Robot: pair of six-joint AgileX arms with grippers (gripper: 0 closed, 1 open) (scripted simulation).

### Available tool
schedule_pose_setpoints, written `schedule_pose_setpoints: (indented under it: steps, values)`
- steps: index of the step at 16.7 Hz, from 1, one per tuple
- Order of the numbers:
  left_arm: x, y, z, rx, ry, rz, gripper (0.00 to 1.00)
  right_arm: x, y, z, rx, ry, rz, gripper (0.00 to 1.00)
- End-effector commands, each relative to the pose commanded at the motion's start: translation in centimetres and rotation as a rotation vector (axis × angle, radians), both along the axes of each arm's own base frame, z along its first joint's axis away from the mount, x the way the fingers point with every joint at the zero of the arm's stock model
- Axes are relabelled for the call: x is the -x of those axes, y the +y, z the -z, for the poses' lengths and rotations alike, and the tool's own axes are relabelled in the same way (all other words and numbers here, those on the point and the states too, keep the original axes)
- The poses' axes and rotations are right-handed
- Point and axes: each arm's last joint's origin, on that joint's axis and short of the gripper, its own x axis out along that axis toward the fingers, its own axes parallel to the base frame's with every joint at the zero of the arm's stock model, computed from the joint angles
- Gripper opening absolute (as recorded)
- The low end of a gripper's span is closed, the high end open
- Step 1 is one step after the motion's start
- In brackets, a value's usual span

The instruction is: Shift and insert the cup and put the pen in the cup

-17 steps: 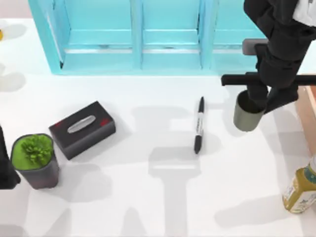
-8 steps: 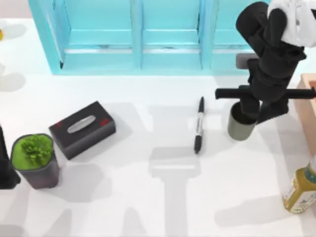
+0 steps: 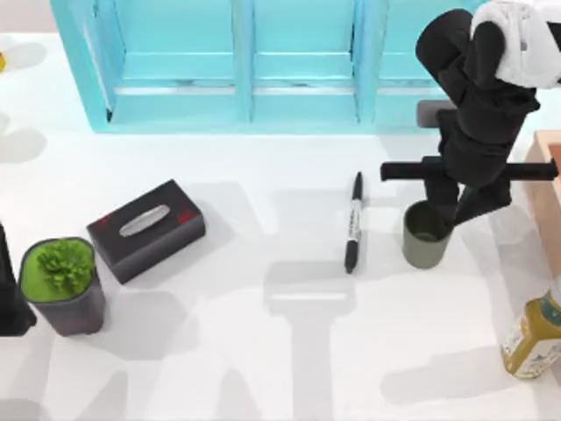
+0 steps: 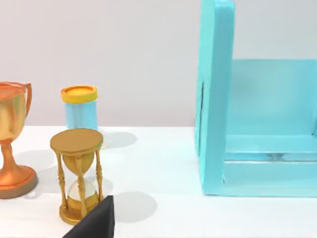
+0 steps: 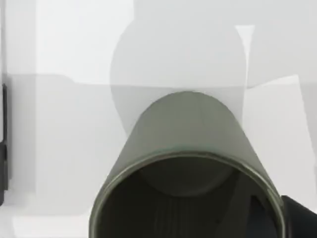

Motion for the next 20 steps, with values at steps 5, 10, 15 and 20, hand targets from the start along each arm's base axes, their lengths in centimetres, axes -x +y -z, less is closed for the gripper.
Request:
schedule_pose_setpoints:
  steps: [5,10,15,20]
  values:
    - [0.00,0.00,0.00,0.000,0.000,0.000,1.00,0.00,0.00,0.00,0.000,0.000,0.000,0.68]
    - [0.00,0.00,0.00,0.000,0.000,0.000,1.00,0.00,0.00,0.00,0.000,0.000,0.000,1.00]
    - [0.00,0.00,0.00,0.000,0.000,0.000,1.00,0.00,0.00,0.00,0.000,0.000,0.000,1.00]
    - [0.00,0.00,0.00,0.000,0.000,0.000,1.00,-0.16,-0.08,-0.26,0.001,0.002,0.005,1.00]
